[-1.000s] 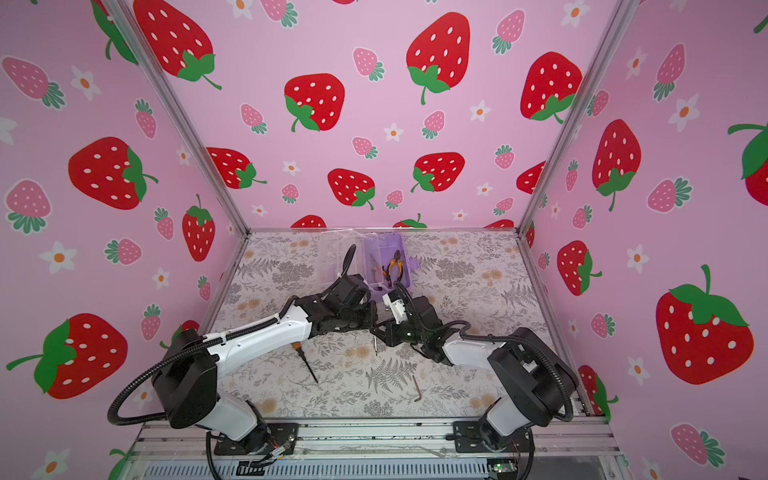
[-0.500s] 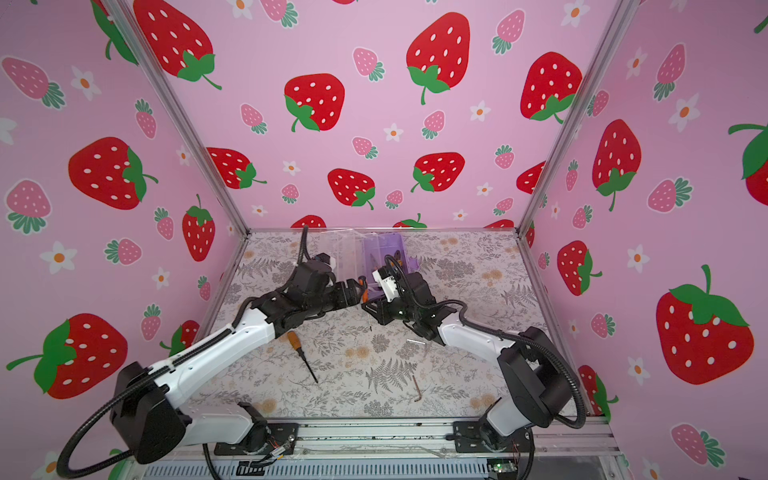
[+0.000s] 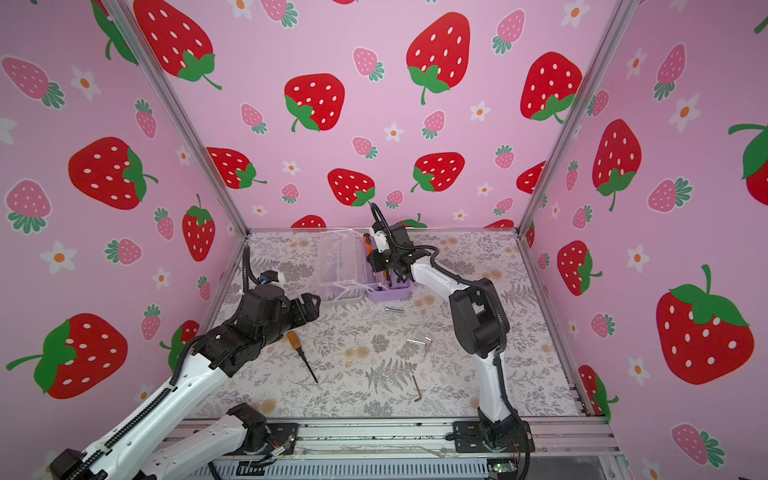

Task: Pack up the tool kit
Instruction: 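Carry the screwdriver with the right gripper into the purple box while the left gripper withdraws, then release the orange screwdriver in the box while the left gripper grasps the wooden-handled screwdriver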

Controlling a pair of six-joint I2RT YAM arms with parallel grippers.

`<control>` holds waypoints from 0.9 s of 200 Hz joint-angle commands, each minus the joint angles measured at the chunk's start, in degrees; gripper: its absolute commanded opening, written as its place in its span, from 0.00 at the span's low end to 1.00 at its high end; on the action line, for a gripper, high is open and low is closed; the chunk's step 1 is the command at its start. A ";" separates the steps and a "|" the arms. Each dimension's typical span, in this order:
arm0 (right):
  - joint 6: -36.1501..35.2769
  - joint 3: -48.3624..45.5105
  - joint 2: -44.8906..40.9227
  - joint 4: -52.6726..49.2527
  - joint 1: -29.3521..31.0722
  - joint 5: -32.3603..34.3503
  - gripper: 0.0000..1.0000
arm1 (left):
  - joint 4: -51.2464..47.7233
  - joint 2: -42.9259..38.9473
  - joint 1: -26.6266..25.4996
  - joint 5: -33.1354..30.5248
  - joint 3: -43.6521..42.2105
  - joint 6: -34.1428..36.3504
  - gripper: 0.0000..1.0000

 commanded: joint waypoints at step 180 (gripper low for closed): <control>7.42 9.23 4.13 -3.55 1.16 -5.92 0.38 | 0.88 4.14 5.90 4.67 -15.57 -3.53 0.90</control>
